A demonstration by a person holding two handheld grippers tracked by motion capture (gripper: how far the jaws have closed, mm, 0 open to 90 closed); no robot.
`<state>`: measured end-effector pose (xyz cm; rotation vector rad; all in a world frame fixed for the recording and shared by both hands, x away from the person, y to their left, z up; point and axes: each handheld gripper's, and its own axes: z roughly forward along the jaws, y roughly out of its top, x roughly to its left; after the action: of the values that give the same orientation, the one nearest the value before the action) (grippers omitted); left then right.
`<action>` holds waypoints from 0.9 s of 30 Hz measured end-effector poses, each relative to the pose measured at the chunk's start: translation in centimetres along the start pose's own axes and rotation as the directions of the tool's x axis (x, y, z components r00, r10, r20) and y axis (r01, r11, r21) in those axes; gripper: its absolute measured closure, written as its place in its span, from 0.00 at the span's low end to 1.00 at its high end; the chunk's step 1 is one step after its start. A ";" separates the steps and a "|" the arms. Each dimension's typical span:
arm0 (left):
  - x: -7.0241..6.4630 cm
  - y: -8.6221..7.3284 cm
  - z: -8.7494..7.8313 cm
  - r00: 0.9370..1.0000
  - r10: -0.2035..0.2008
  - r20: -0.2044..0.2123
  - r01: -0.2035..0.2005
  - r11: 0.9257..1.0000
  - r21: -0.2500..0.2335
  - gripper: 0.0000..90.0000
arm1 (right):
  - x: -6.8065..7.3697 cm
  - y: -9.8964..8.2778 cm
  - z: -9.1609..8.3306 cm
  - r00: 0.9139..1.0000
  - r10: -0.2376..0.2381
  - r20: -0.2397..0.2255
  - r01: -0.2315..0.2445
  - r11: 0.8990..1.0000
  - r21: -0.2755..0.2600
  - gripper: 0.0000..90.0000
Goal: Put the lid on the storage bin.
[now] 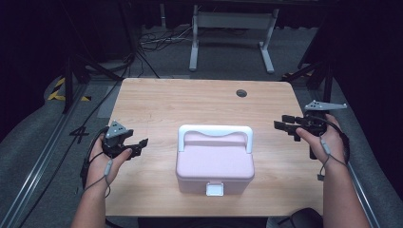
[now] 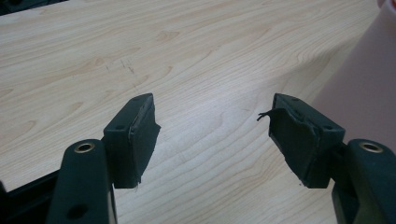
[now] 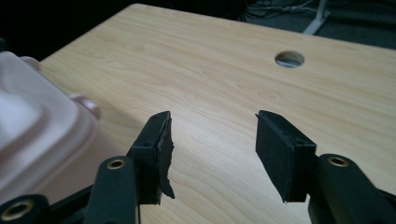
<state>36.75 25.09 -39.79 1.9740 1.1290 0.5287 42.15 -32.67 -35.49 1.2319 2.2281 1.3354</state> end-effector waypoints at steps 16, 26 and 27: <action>0.8 -1.0 1.4 1.000 -0.011 -0.020 0.012 0.999 0.036 0.36 | -3.6 -3.5 3.8 0.991 0.039 0.129 -0.060 0.985 0.164 0.47; 1.5 -1.7 2.0 0.999 -0.029 -0.023 0.030 0.999 0.046 0.36 | -4.8 -5.1 5.1 0.986 0.076 0.145 -0.107 0.970 0.217 0.46; 1.6 -1.7 2.0 0.999 -0.031 -0.021 0.032 0.998 0.053 0.36 | -4.9 -5.2 5.1 0.986 0.083 0.146 -0.115 0.967 0.226 0.45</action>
<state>38.00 26.09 -42.44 1.9973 1.1954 0.5079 45.42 -34.52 -43.44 1.4848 2.3030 1.0076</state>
